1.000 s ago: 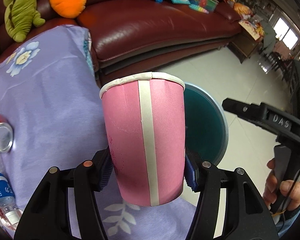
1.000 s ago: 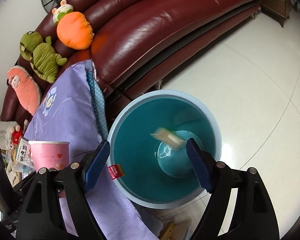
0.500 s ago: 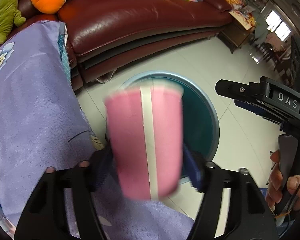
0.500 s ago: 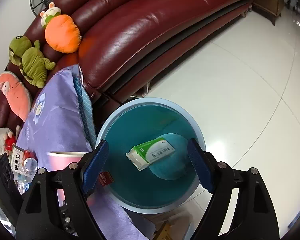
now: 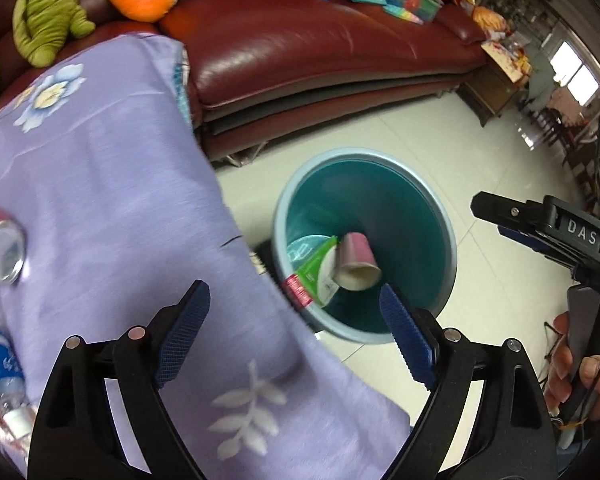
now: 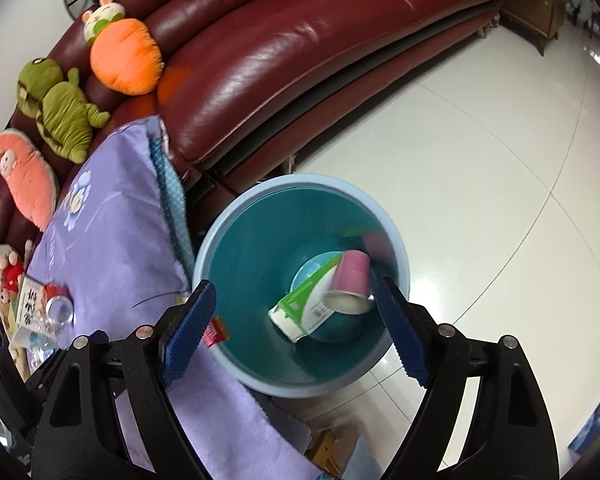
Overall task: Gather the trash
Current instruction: 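Move both tools back over the trash on the table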
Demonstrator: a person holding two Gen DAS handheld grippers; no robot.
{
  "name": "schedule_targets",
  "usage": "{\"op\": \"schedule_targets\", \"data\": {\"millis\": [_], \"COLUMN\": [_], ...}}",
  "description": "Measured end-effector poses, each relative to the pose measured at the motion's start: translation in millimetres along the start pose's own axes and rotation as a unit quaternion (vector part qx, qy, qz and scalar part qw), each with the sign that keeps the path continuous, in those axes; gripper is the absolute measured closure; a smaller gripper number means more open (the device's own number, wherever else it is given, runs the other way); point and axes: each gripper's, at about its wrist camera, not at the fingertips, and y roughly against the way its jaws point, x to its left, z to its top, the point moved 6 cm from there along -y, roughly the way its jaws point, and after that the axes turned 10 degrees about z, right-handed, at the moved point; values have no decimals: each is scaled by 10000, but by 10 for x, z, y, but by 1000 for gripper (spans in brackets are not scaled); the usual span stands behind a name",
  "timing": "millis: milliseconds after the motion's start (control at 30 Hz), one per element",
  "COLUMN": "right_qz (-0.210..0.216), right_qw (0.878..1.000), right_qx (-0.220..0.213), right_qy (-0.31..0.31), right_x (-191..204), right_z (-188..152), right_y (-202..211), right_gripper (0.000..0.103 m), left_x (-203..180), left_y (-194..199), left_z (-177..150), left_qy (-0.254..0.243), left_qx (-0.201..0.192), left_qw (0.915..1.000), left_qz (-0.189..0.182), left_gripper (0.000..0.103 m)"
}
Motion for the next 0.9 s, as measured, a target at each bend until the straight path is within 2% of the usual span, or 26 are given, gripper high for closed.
{"op": "schedule_targets", "data": {"millis": [233,567,900], "right_qz": [153,399,492], "right_qw": [9994,9943,9783], "right_qx": [-12,201,618], "right_qy": [296,971,1917], "right_x": [427,1339,2286], "right_z": [-187,-532,-909], "right_y": [114,122,-7], "right_gripper": [22,22,22], "left_x": [452,1350,2224], "left_y": [396,1005,1434], "left_z": [-196,-518,-877], "left_qy": [227,797,1535], "left_qx": [-227,-553,-908], "left_qw": [9993,9946,9817], "left_qz": [165,382,670], "left_gripper": [15,11,10]}}
